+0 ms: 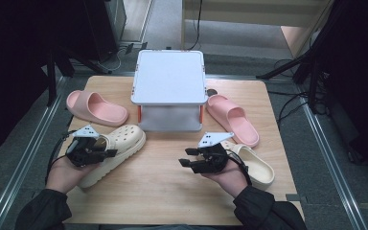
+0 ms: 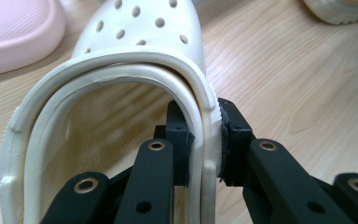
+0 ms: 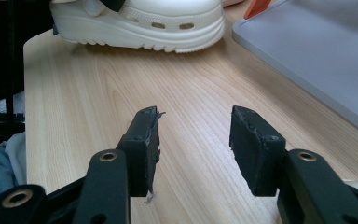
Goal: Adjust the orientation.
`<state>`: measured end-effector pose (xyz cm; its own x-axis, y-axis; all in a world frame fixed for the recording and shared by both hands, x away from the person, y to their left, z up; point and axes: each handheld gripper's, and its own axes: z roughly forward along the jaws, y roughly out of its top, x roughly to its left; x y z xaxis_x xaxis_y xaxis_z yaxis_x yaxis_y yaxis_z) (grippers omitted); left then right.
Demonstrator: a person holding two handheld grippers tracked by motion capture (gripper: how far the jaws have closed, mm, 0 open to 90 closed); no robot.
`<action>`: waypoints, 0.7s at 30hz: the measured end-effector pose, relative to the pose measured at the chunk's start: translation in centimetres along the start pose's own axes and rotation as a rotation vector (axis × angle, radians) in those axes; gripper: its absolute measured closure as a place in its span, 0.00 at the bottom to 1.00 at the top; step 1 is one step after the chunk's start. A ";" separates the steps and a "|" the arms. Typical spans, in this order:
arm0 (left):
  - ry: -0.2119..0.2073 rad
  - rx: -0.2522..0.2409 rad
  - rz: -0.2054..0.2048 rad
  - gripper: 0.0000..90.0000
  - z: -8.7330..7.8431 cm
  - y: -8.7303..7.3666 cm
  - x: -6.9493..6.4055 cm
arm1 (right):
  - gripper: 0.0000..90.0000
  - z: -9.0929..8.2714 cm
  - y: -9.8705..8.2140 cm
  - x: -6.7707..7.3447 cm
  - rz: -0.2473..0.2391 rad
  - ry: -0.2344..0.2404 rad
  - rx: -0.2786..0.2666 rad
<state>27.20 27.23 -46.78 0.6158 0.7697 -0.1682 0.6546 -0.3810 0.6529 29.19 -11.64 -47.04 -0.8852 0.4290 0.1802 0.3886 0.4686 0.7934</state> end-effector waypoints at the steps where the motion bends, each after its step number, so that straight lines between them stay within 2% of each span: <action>1: -0.004 0.003 0.010 0.86 0.1 0.1 -0.3 | 0.59 0.0 0.0 0.0 -0.003 0.001 -0.002; 3: -0.011 0.005 0.021 0.86 0.2 0.3 -0.7 | 0.59 -0.1 -0.1 0.1 0.001 -0.002 -0.002; 8: -0.061 -0.009 0.084 0.86 0.8 1.9 -2.9 | 0.59 -0.6 -0.4 0.2 0.001 -0.012 -0.009; 10: -0.064 -0.012 0.091 0.86 0.9 2.2 -3.2 | 0.59 -0.6 -0.5 0.3 0.008 -0.014 -0.007; 11: -0.082 -0.010 0.099 0.86 1.3 2.7 -3.8 | 0.59 -0.8 -0.6 0.4 0.010 -0.017 -0.011; 21: -0.139 0.005 0.161 0.86 3.3 4.2 -6.1 | 0.59 -1.1 -1.0 0.9 0.015 -0.030 -0.011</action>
<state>27.60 19.23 -45.40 0.7673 0.6205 -0.1623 0.5444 -0.4964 0.6762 27.69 -12.60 -47.06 -0.8711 0.4589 0.1750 0.3991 0.4537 0.7968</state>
